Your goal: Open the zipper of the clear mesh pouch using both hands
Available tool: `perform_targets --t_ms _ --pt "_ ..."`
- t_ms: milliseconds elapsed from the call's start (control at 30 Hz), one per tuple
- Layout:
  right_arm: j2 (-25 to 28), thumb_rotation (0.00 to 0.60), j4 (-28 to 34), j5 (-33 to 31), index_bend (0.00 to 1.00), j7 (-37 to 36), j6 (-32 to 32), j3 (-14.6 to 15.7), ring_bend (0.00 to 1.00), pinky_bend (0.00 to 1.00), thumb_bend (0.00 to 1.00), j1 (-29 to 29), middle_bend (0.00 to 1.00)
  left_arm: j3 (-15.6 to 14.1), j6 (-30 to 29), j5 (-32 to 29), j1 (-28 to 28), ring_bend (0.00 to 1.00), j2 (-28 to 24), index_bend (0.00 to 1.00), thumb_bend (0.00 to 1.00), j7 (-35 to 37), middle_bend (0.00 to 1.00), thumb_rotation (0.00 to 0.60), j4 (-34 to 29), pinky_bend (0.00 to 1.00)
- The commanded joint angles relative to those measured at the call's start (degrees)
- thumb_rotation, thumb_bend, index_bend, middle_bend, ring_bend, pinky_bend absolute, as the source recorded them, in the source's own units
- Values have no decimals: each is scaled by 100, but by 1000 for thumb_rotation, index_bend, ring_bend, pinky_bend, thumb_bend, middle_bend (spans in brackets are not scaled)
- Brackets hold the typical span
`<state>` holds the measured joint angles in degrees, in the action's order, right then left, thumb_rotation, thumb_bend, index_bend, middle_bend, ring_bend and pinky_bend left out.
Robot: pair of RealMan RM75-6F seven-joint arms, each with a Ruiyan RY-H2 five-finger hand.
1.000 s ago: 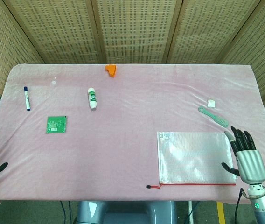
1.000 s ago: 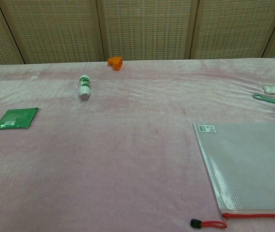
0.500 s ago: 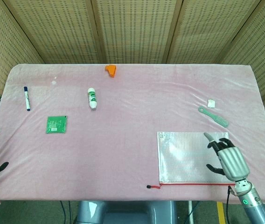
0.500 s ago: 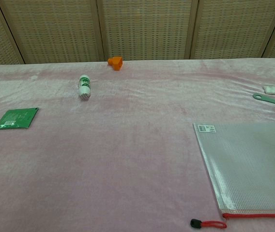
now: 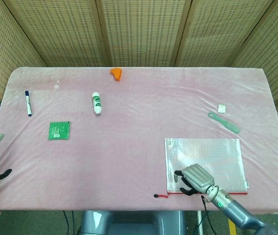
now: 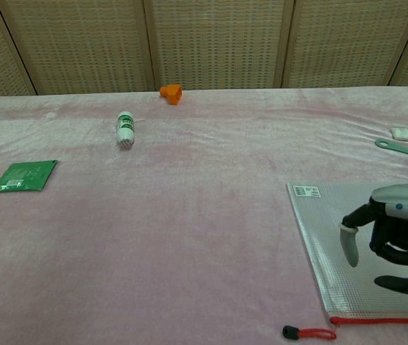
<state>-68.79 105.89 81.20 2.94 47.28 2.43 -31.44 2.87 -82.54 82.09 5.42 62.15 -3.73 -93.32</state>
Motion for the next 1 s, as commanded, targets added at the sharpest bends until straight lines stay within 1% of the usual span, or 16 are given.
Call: perform_targets --t_ms 33,233,700,1000 --pt "-333 600 173 -615 497 486 -351 -56 917 1000 538 -252 940 3 10 -10 7 0 7 0 0 -7 0 600 6 0" --pt "-661 600 151 -1111 500 941 -362 -12 917 1000 536 -322 942 0 23 -18 10 0 7 0 0 -2 0 600 13 0" --pt "-1179 600 -2 -1615 510 1740 -131 145 918 1000 536 -407 942 -27 19 6 8 0 38 0 0 -77 0 600 7 0" --pt "-1350 600 -77 -1776 514 1884 -52 211 918 1000 535 -419 942 -30 18 13 12 0 45 0 0 -81 0 600 9 0"
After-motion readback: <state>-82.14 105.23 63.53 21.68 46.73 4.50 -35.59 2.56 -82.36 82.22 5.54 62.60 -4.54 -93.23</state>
